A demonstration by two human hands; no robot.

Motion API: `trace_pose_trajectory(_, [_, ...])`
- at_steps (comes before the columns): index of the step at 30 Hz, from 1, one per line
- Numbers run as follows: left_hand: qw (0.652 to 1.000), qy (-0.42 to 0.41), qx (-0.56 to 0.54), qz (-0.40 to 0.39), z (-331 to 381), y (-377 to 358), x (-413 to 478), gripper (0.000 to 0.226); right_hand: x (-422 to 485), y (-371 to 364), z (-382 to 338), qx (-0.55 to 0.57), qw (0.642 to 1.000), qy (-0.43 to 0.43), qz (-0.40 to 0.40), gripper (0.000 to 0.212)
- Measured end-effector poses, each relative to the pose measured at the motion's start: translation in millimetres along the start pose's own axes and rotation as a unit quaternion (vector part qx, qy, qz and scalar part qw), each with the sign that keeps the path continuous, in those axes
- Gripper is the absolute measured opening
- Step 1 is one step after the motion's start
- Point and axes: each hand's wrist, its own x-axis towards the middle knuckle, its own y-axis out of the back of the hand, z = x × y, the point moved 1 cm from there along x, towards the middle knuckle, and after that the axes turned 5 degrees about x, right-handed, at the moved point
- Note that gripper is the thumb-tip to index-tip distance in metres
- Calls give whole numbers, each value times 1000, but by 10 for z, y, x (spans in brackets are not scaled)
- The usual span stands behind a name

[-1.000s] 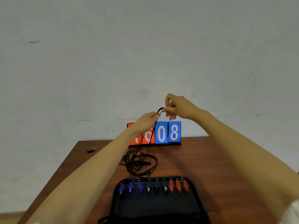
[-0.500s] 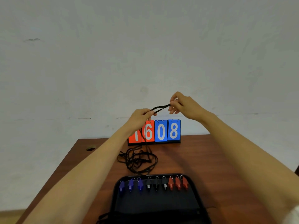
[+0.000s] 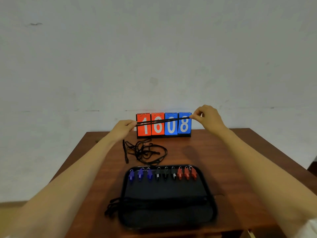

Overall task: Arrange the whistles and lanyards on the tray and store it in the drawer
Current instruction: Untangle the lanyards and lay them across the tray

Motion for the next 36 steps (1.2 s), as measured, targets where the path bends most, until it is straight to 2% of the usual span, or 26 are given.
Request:
trace_pose_trajectory(2, [999, 7, 31, -30, -129, -45, -125, 23, -142, -63, 83, 7, 1000, -22, 6, 20])
trace_pose_trajectory(5, [996, 6, 66, -57, -292, -140, -340, 28, -397, -178, 222, 3, 998, -65, -17, 20])
trace_pose_trajectory(12, [994, 80, 19, -69, -721, -452, -736, 11, -1045, -480, 570, -31, 986, -141, -83, 22])
trace_pose_trajectory(17, [990, 72, 61, -108, -872, -642, -1030, 16, -1482, -609, 738, -43, 969, -209, -128, 21])
trace_pose_trajectory(22, [976, 92, 95, -175, -1071, -790, -1241, 22, -1815, -689, 909, -71, 953, -235, -179, 20])
trace_pose_trajectory(26, [983, 98, 84, -128, -1162, -898, -1385, 5, -1997, -720, 1013, -67, 947, -241, -200, 20])
trace_pose_trajectory(31, [981, 78, 123, -128, -1243, -971, -1487, 5, -2107, -714, 1094, -66, 945, -241, -212, 18])
trace_pose_trajectory(36, [965, 39, 233, -118, -1275, -1026, -1543, 12, -2169, -716, 1120, -90, 948, -216, -217, 18])
